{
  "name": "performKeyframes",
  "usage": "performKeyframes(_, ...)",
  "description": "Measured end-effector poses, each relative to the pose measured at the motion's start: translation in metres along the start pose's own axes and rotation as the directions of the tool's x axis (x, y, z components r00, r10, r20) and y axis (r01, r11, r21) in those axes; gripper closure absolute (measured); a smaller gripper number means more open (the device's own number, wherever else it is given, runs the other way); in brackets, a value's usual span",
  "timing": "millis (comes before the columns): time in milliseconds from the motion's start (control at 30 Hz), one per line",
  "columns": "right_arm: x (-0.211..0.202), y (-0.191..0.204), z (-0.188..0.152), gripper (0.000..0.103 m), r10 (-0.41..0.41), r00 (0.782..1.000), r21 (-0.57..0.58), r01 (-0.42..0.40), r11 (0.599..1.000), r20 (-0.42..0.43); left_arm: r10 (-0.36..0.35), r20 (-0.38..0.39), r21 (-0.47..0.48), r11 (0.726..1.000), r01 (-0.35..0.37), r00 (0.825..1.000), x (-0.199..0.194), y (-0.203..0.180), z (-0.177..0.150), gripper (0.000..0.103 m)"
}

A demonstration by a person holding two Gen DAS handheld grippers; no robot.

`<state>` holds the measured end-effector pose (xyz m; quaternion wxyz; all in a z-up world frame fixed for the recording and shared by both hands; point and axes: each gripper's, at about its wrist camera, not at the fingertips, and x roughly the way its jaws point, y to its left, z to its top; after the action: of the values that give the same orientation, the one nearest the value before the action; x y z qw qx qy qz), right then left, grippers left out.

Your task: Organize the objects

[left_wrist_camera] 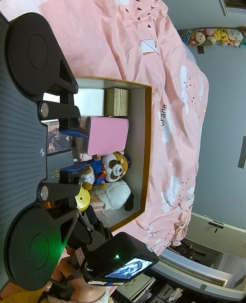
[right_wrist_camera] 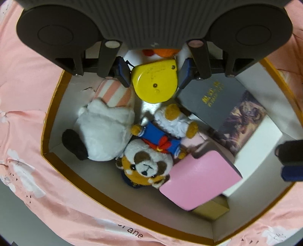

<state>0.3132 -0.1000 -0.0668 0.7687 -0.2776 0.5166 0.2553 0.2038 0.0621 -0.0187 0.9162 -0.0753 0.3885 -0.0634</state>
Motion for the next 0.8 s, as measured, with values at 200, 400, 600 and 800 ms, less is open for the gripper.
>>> performKeyframes(200, -0.009, 0.001, -0.009, 0.045, 0.000, 1.000, -0.012, 0.000, 1.000, 0.028, -0.016, 0.026, 0.018, 1.000, 0.015, 1.000, -0.012, -0.009, -0.003, 0.057)
performKeyframes(400, -0.055, -0.002, -0.026, 0.042, -0.032, 0.989, 0.040, 0.027, 0.999, 0.142, 0.020, 0.101, 0.056, 0.998, -0.026, 0.995, -0.036, -0.021, -0.004, 0.045)
performKeyframes(600, -0.121, 0.004, -0.060, 0.038, -0.041, 0.936, 0.162, -0.018, 0.987, 0.351, 0.069, 0.209, 0.066, 0.994, -0.085, 0.976, -0.064, -0.031, -0.006, 0.027)
performKeyframes(800, -0.160, 0.019, -0.097, 0.034, -0.106, 0.854, 0.306, -0.064, 0.950, 0.510, 0.076, 0.286, 0.100, 0.989, -0.109, 0.955, -0.090, -0.047, -0.018, 0.016)
